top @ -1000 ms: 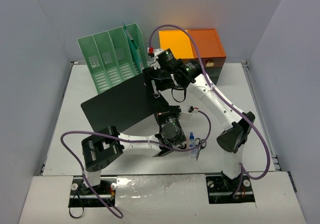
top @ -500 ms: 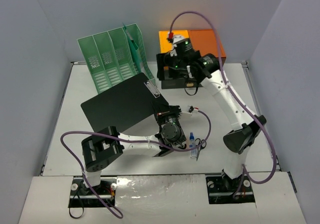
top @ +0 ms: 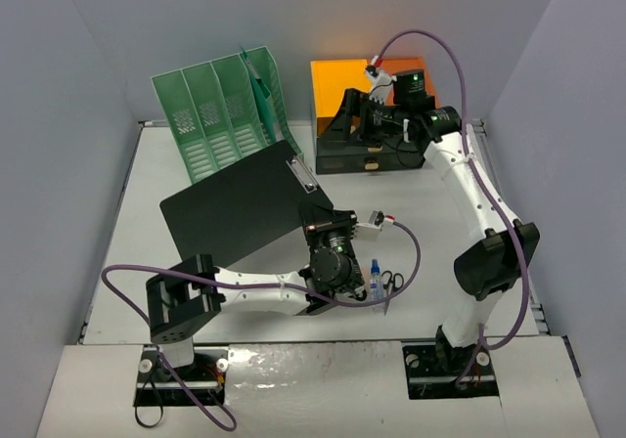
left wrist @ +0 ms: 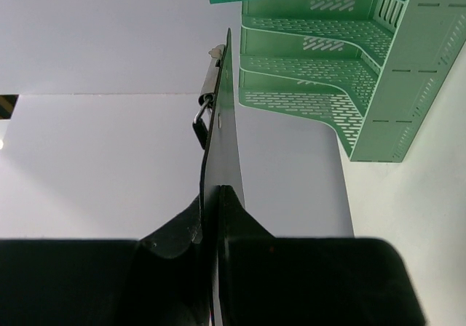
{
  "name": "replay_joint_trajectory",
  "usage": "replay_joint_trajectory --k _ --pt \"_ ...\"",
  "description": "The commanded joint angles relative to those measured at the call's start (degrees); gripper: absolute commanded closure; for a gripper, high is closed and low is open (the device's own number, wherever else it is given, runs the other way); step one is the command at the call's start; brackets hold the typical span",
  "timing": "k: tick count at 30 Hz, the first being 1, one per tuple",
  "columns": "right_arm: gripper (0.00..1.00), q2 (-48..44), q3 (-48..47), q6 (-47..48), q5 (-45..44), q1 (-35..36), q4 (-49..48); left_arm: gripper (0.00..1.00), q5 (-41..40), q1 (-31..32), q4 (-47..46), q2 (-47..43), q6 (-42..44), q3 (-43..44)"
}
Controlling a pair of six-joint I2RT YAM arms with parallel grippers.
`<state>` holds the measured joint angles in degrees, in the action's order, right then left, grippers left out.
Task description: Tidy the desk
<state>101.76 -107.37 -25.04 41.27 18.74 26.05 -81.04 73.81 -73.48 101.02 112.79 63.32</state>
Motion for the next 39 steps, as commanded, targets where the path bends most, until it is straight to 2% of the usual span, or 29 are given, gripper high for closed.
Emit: replay_joint_trajectory --k 1,4,14,18,20,22,29,39 --pt "0.20 -3.6 8.4 -5.9 16.8 -0.1 -14.6 1.00 2.1 0.8 -17.4 -6.0 3.3 -0.1" --pt "0.25 -4.3 12.1 -7.2 19.2 -0.1 -17.0 1.00 2.7 1.2 -17.3 -6.9 2.6 -0.9" --pt "0.25 -7.4 18.4 -20.2 23.9 -0.3 -32.5 1.00 4.3 1.5 -15.4 -8.2 -2.2 -5.0" --pt "0.27 -8.4 22.5 -29.6 26.3 0.6 -44.2 1.00 5.8 1.7 -15.0 -8.4 -3.3 -5.5" --pt "0.29 -9.0 26.5 -38.5 27.2 0.8 -55.8 1.00 6.6 1.9 -13.7 -8.4 -4.6 -5.8" --pt "0.30 -9.1 28.0 -41.3 27.8 0.8 -60.2 1.00 7.4 1.9 -12.9 -8.3 -5.4 -5.7" --pt "0.32 -9.7 28.7 -38.3 28.2 2.2 -57.2 1.00 9.5 2.1 -10.5 -7.9 -7.9 -4.8" --pt "0.40 -10.5 28.7 -29.0 27.2 6.1 -43.9 1.00 12.1 2.8 -11.2 -7.0 -7.2 -4.8"
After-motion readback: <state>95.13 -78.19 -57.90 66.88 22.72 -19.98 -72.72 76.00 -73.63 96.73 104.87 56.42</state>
